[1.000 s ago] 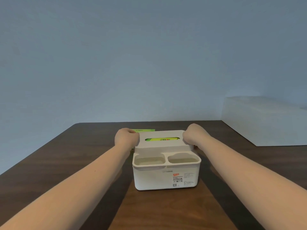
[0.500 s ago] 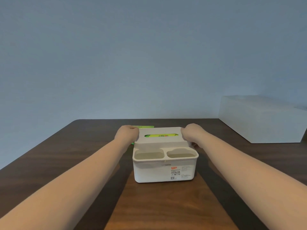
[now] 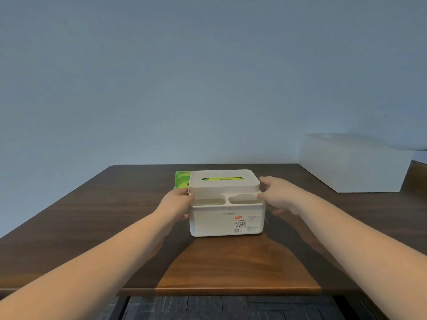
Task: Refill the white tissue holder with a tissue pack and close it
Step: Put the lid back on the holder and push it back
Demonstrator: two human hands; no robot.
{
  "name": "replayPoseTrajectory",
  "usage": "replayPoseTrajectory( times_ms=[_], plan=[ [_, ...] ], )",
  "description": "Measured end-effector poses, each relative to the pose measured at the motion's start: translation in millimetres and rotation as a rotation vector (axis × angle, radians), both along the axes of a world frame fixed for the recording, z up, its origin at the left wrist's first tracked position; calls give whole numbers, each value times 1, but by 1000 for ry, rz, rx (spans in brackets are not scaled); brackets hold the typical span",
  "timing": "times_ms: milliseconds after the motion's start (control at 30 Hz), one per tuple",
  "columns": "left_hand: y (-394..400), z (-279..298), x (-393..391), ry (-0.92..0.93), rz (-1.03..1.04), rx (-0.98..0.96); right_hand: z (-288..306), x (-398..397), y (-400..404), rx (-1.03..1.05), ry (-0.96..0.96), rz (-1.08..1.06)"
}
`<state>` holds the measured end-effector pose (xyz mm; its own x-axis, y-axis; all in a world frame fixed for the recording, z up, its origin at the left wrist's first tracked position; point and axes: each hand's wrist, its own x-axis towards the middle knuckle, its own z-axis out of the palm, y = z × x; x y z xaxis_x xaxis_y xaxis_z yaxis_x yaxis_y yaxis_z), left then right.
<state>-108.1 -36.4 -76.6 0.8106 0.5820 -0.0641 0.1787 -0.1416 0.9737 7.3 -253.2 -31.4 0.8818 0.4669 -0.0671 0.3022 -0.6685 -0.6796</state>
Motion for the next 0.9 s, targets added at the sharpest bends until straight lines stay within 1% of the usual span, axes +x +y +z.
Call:
replayPoseTrajectory(
  times_ms=[133, 233, 333, 433, 567, 733, 833, 900],
  plan=[
    [2, -8, 2, 5, -21, 114, -5, -5, 4, -56, -167, 78],
    [-15, 1, -5, 32, -17, 223, -5, -6, 8, -133, -204, 93],
    [-24, 4, -3, 10, -57, 251, -3, -1, 10, -225, -259, 122],
    [-26, 4, -2, -26, -87, 279, -5, 4, 11, -269, -268, 144],
    [-18, -1, 1, 95, -47, 444, -9, 5, 7, -315, -298, 219],
    [-8, 3, 2, 178, -82, 634, -4, 5, 13, -408, -355, 197],
    [-6, 8, 1, 264, -61, 749, -2, 3, 13, -404, -355, 186],
    [-12, 11, 0, 286, -42, 774, -3, 3, 11, -404, -336, 202]
  ],
)
